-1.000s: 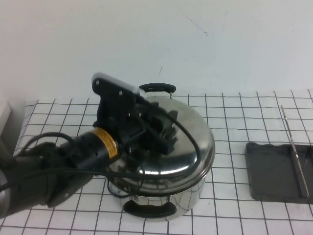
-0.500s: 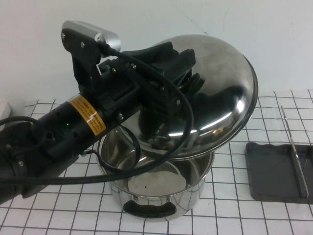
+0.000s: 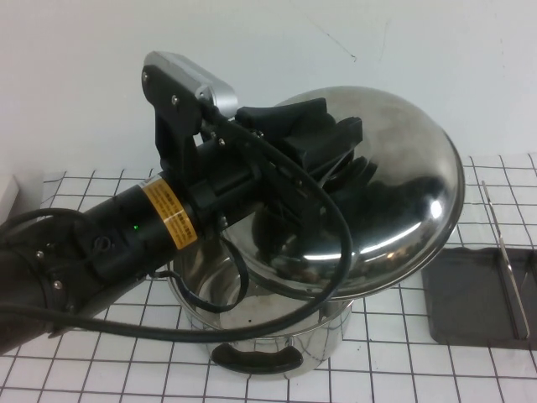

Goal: Put pot lid on rack
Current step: Hand over the pot lid

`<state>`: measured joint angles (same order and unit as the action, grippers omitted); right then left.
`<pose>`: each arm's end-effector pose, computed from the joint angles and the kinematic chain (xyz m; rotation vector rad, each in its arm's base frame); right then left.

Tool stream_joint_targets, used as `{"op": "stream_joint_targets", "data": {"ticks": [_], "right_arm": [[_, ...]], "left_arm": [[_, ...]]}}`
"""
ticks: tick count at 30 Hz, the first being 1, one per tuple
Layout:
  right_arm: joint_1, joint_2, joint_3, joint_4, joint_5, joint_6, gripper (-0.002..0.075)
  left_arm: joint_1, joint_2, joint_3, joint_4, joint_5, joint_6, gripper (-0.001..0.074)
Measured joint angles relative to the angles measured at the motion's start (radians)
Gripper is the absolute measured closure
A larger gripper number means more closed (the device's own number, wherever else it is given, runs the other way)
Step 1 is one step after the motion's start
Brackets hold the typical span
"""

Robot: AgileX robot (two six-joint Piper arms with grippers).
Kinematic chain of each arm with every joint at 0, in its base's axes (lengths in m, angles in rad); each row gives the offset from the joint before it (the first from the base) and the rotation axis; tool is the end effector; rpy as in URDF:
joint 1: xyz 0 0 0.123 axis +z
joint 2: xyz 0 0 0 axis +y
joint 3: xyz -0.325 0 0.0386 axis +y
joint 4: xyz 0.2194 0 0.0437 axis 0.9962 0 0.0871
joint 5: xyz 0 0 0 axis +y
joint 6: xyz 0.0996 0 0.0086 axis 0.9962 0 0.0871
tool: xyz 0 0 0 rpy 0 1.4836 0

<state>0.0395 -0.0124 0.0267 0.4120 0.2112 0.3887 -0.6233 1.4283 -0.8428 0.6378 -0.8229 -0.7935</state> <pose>-0.0069 0.0082 0.1860 0.5791 1.6407 0.6892 0.2076 -0.2029 0.3845 0.6066 1.3352 -1.0895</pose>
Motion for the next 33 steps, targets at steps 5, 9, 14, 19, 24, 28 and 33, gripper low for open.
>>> {"op": "stream_joint_targets", "data": {"ticks": [5, 9, 14, 19, 24, 28, 33], "right_arm": [[0.0, 0.0, 0.0, 0.213, -0.047, -0.014, 0.0729], [0.0, 0.0, 0.0, 0.244, -0.051, -0.139, 0.0729], [0.002, 0.0, -0.003, 0.27, 0.005, -0.294, 0.0729], [0.026, 0.013, -0.123, 0.45, 0.123, -0.672, 0.0726], [0.032, 0.166, -0.255, 0.827, 0.16, -1.14, 0.0592], [0.032, 0.342, -0.328, 1.169, 0.201, -1.494, 0.04], [0.032, 0.559, -0.406, 1.274, 0.255, -1.639, 0.0307]], "left_arm": [[0.0, 0.0, 0.0, 0.01, -0.051, -0.002, 0.0417], [0.0, 0.0, 0.0, 0.021, -0.053, -0.002, 0.0417], [0.0, 0.005, 0.0, 0.032, -0.053, -0.004, 0.0417], [0.0, 0.022, 0.0, 0.031, -0.051, -0.007, 0.0417], [0.0, 0.03, 0.0, 0.018, -0.054, -0.007, 0.0417], [0.0, 0.03, 0.0, -0.004, -0.126, -0.016, 0.0417], [0.0, 0.03, 0.0, -0.096, -0.274, -0.084, 0.0417]]}}
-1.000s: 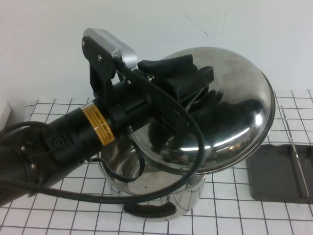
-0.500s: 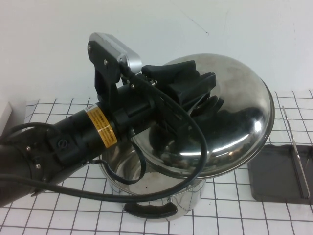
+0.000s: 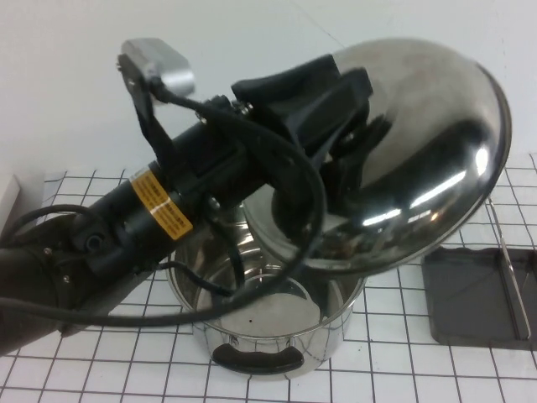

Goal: Put pot lid on rack
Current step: Hand over the pot lid

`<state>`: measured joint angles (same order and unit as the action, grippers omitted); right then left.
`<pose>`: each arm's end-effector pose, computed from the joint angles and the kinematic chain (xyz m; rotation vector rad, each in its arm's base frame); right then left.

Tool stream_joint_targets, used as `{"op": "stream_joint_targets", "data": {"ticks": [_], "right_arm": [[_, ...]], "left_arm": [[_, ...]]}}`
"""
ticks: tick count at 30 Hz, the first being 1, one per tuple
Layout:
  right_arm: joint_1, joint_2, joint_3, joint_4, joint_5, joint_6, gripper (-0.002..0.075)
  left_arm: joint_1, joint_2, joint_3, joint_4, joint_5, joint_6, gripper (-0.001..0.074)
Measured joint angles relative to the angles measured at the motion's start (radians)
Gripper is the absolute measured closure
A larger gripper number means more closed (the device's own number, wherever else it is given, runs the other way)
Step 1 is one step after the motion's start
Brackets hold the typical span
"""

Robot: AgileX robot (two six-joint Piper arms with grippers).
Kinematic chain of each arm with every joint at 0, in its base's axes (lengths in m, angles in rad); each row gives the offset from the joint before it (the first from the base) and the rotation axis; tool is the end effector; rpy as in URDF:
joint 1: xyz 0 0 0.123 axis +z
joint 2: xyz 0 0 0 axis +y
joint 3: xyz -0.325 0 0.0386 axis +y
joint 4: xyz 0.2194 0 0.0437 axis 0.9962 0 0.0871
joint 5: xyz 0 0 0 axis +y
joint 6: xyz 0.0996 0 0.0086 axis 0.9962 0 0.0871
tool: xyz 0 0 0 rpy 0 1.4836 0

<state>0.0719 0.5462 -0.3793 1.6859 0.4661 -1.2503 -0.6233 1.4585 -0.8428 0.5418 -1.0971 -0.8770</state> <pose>0.0520 0.0486 0.3295 -0.0623 1.6437 0.7688 0.2040 -0.2031 0.4020 0.4768 1.1367 -1.3407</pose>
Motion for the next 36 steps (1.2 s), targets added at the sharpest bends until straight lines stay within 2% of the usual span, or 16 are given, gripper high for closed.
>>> {"op": "stream_joint_targets", "data": {"ticks": [12, 30, 33, 36], "right_arm": [[0.0, 0.304, -0.23, 0.007, 0.306, -0.034, 0.029], [0.0, 0.531, -0.372, 0.005, 0.377, 0.001, 0.029], [0.0, 0.58, -0.415, 0.005, 0.413, 0.006, 0.0324], [0.0, 0.623, -0.456, 0.013, 0.465, 0.01, 0.0411]], "left_arm": [[0.0, 0.042, 0.0, -0.054, -0.036, -0.111, 0.0417], [0.0, 0.068, 0.0, -0.017, -0.036, -0.129, 0.0417], [0.0, 0.068, 0.0, -0.011, -0.036, -0.129, 0.0417], [0.0, 0.068, 0.0, -0.009, -0.033, -0.129, 0.0418]]}}
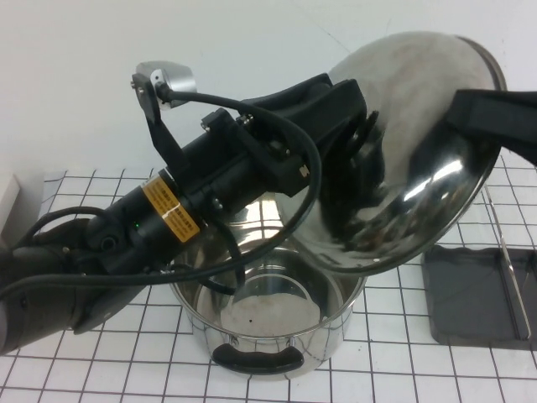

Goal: Put pot lid on rack
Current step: Hand over the pot lid, then place the pot lid on the pot rack

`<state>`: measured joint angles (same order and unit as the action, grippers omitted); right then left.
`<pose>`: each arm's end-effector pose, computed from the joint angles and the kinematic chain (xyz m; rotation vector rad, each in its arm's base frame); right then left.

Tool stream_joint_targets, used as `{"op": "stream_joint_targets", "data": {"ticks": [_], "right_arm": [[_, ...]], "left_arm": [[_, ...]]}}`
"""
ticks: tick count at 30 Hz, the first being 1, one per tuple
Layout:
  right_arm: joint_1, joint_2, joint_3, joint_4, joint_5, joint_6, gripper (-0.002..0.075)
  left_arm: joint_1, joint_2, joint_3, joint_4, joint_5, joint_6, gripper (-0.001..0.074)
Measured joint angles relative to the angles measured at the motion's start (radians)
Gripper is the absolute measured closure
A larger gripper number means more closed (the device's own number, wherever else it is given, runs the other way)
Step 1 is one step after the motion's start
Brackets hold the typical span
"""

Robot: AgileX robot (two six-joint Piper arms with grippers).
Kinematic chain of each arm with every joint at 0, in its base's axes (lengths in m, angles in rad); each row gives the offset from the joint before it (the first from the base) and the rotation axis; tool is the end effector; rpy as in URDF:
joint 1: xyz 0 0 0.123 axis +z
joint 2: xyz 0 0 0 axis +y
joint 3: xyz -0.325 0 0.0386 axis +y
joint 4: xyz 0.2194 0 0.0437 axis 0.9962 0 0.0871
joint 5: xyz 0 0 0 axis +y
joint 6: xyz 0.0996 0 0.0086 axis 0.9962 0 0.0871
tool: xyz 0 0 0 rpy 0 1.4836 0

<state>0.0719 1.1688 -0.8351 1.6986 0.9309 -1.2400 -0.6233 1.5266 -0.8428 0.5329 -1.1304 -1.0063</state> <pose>0.1841 0.0931 0.4020 -0.3411 1.7302 1.2059 0.2176 -0.2130 0.3851 0.3930 1.2241 -1.4703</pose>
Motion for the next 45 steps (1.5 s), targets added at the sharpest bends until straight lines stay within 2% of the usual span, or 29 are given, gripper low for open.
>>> {"op": "stream_joint_targets", "data": {"ticks": [2, 4, 11, 13, 15, 19, 26, 28, 30, 34, 36, 38, 41, 45], "right_arm": [[0.0, 0.023, -0.02, 0.01, 0.031, 0.0, 0.0482], [0.001, 0.036, -0.026, 0.01, 0.041, -0.002, 0.0522], [0.002, 0.054, -0.026, -0.012, 0.031, -0.034, 0.0533], [0.002, 0.054, -0.026, -0.016, 0.031, -0.066, 0.0629], [0.002, 0.054, -0.026, -0.017, 0.024, -0.094, 0.0685], [0.002, 0.054, -0.026, -0.034, 0.005, -0.113, 0.0696], [0.002, 0.042, -0.026, -0.032, -0.005, -0.147, 0.0701], [0.002, 0.023, -0.026, -0.032, -0.04, -0.153, 0.0701], [0.002, -0.007, -0.026, -0.048, -0.093, -0.155, 0.0701], [0.002, -0.096, -0.026, -0.137, -0.23, -0.127, 0.0701], [0.002, -0.138, -0.026, -0.191, -0.297, -0.083, 0.0701], [0.002, -0.179, -0.026, -0.26, -0.354, -0.018, 0.0701], [0.002, -0.212, -0.026, -0.35, -0.401, 0.095, 0.0701], [0.002, -0.216, 0.02, -0.354, -0.464, 0.151, 0.0702]], "left_arm": [[0.0, 0.0, 0.0, 0.002, 0.028, 0.002, 0.0417], [0.0, 0.0, -0.002, 0.002, 0.072, 0.0, 0.0416], [0.0, 0.0, -0.008, 0.005, 0.177, -0.018, 0.04], [0.0, -0.002, -0.008, 0.025, 0.224, -0.014, 0.0361], [0.0, 0.0, -0.008, 0.042, 0.25, -0.013, 0.03], [0.016, 0.0, -0.008, 0.085, 0.254, -0.027, 0.0218], [0.093, 0.0, -0.008, 0.233, 0.213, -0.125, 0.0203], [0.127, 0.0, -0.008, 0.286, 0.178, -0.176, 0.0228], [0.163, -0.008, -0.008, 0.346, 0.162, -0.227, 0.0286], [0.232, -0.035, -0.008, 0.47, 0.152, -0.327, 0.0478], [0.266, -0.049, -0.008, 0.543, 0.145, -0.37, 0.0605], [0.291, -0.061, -0.008, 0.618, 0.141, -0.397, 0.0675], [0.304, -0.069, -0.008, 0.699, 0.133, -0.43, 0.0717], [0.306, -0.069, -0.008, 0.772, 0.126, -0.441, 0.073]]}}
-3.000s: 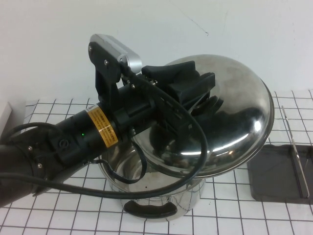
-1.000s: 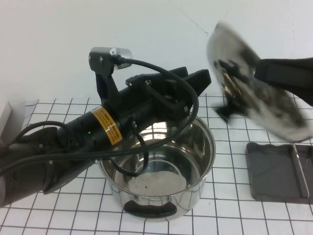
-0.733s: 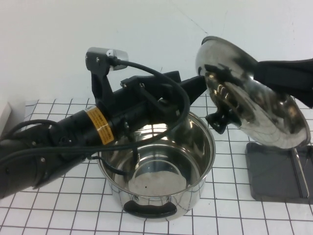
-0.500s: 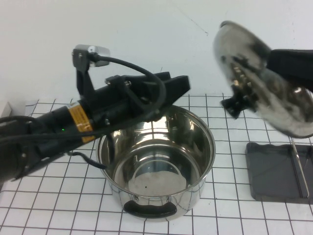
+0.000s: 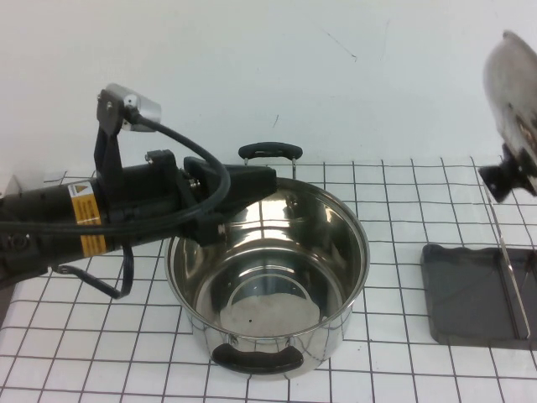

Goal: Put pot lid on rack
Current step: Place the pot lid on the pot rack

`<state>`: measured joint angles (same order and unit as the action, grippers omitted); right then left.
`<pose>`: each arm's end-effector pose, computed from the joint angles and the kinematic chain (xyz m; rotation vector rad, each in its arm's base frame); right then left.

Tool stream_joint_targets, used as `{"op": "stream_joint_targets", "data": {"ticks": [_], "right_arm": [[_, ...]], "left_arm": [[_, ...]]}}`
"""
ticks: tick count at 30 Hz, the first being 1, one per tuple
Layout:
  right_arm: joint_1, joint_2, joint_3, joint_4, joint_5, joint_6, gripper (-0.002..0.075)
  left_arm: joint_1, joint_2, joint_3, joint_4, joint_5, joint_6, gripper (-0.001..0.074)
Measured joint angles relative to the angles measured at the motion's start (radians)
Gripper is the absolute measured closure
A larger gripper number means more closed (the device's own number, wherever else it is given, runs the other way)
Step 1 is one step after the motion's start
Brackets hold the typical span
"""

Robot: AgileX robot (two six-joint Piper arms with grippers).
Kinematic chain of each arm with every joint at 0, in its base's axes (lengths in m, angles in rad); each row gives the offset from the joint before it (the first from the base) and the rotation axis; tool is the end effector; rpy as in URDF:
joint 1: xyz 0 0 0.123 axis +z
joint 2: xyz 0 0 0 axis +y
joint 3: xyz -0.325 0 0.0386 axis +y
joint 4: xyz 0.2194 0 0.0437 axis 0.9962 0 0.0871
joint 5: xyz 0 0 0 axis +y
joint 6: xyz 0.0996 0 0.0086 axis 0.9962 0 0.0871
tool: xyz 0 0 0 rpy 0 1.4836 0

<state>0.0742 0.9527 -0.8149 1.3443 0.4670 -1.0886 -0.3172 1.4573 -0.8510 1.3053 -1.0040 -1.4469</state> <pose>0.1514 0.0553 0.4088 -0.2032 1.7452 0.6152 0.2258 -0.1597 0.3537 0.7268 1.6657 -1.2795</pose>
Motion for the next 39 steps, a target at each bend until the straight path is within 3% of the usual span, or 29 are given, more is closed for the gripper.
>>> {"op": "stream_joint_targets", "data": {"ticks": [4, 8, 13, 35, 39], "right_arm": [[0.0, 0.011, 0.085, 0.09, -0.104, -0.047, 0.0702], [0.0, 0.04, 0.121, 0.275, -0.156, -0.236, 0.0702], [0.0, 0.083, 0.123, 0.35, -0.156, -0.372, 0.0702], [0.0, 0.237, 0.123, 0.361, -0.097, -0.384, 0.0702], [0.0, 0.241, 0.123, 0.361, -0.097, -0.384, 0.0672]], "left_arm": [[0.0, 0.0, 0.0, 0.034, -0.01, -0.004, 0.0732], [0.0, 0.0, 0.0, 0.05, -0.01, -0.006, 0.0735], [0.0, 0.0, 0.0, 0.067, -0.012, -0.006, 0.0735], [0.0, 0.0, 0.0, 0.127, -0.016, -0.03, 0.0736], [0.0, 0.0, 0.0, 0.133, -0.016, -0.03, 0.0736]]}}
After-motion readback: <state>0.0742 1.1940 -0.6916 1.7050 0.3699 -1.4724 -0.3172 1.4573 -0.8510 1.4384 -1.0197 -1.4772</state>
